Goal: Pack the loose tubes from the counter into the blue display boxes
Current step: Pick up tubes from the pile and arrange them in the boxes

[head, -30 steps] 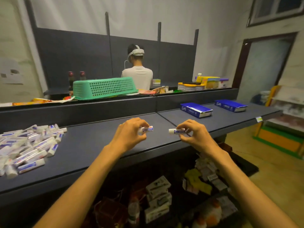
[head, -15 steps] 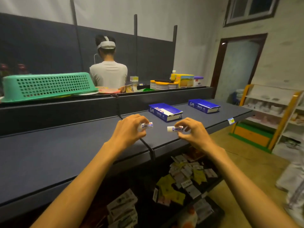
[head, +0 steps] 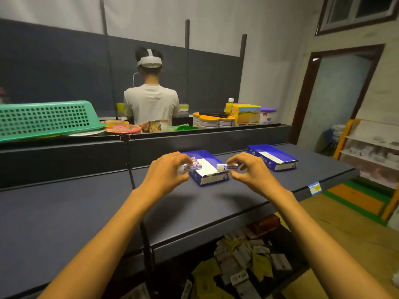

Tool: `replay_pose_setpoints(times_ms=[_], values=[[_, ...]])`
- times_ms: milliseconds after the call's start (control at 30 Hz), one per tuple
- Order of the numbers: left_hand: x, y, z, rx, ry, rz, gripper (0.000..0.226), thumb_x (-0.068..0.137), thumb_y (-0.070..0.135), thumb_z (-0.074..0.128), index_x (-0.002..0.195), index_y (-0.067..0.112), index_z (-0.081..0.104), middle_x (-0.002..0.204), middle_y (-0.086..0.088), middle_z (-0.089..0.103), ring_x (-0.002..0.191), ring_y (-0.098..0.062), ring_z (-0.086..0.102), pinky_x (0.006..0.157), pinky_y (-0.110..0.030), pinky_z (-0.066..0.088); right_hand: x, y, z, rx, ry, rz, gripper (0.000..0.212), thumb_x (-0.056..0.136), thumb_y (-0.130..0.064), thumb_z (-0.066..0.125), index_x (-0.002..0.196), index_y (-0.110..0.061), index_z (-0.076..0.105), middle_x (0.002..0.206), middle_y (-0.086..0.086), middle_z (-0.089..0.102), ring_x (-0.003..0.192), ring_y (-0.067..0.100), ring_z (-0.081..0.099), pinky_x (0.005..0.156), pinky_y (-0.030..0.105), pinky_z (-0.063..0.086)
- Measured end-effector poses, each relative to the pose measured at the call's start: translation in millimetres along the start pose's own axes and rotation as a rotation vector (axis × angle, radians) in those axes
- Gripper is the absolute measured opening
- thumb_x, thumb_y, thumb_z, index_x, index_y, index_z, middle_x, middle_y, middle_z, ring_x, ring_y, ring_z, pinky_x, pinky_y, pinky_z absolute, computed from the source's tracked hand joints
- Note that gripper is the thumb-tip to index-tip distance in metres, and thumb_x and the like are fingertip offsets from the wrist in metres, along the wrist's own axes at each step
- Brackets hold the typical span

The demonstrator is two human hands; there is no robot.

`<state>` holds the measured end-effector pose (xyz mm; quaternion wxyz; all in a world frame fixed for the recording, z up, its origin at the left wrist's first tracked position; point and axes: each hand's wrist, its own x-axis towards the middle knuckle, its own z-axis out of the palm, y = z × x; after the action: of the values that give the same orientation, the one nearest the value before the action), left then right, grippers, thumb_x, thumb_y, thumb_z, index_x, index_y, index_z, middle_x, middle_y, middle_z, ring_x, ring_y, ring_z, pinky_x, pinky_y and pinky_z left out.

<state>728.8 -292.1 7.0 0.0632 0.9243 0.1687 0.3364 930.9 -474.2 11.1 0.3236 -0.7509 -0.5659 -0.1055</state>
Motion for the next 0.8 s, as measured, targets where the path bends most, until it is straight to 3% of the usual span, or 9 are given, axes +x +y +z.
replay_pose_setpoints(times_ms=[233, 400, 667, 800], values=[[30, 20, 37, 0.082, 0.004, -0.158, 0.029, 0.082, 0.029, 0.072, 0.111, 0.026, 0.066, 0.113, 0.005, 0.065, 0.103, -0.019, 0.061, 0.077, -0.041, 0.055, 41, 64, -4, 0.082, -0.056, -0.116, 0.027, 0.086, -0.015, 0.071, 0.112, -0.018, 0.065, 0.111, 0.000, 0.063, 0.094, 0.008, 0.057, 0.079, 0.023, 0.053], [44, 35, 44, 0.127, 0.021, -0.282, 0.032, 0.082, 0.033, 0.074, 0.111, 0.026, 0.064, 0.112, 0.007, 0.065, 0.102, -0.015, 0.060, 0.077, -0.041, 0.055, 71, 94, 1, 0.144, -0.153, -0.192, 0.027, 0.086, -0.014, 0.071, 0.112, -0.018, 0.067, 0.110, -0.001, 0.064, 0.089, 0.007, 0.057, 0.075, 0.017, 0.049], [49, 30, 52, 0.186, 0.027, -0.400, 0.028, 0.082, 0.029, 0.073, 0.109, 0.026, 0.066, 0.108, 0.008, 0.066, 0.097, -0.012, 0.061, 0.077, -0.038, 0.055, 112, 90, 41, 0.187, -0.299, -0.288, 0.029, 0.085, -0.016, 0.072, 0.113, -0.018, 0.066, 0.116, 0.000, 0.064, 0.106, 0.014, 0.058, 0.088, 0.035, 0.054], [53, 15, 54, 0.181, 0.051, -0.430, 0.026, 0.079, 0.020, 0.071, 0.105, 0.025, 0.068, 0.102, 0.007, 0.068, 0.091, -0.014, 0.062, 0.076, -0.035, 0.054, 134, 76, 62, 0.193, -0.386, -0.292, 0.030, 0.083, -0.014, 0.074, 0.112, -0.019, 0.067, 0.116, 0.000, 0.065, 0.103, 0.013, 0.059, 0.089, 0.031, 0.053]])
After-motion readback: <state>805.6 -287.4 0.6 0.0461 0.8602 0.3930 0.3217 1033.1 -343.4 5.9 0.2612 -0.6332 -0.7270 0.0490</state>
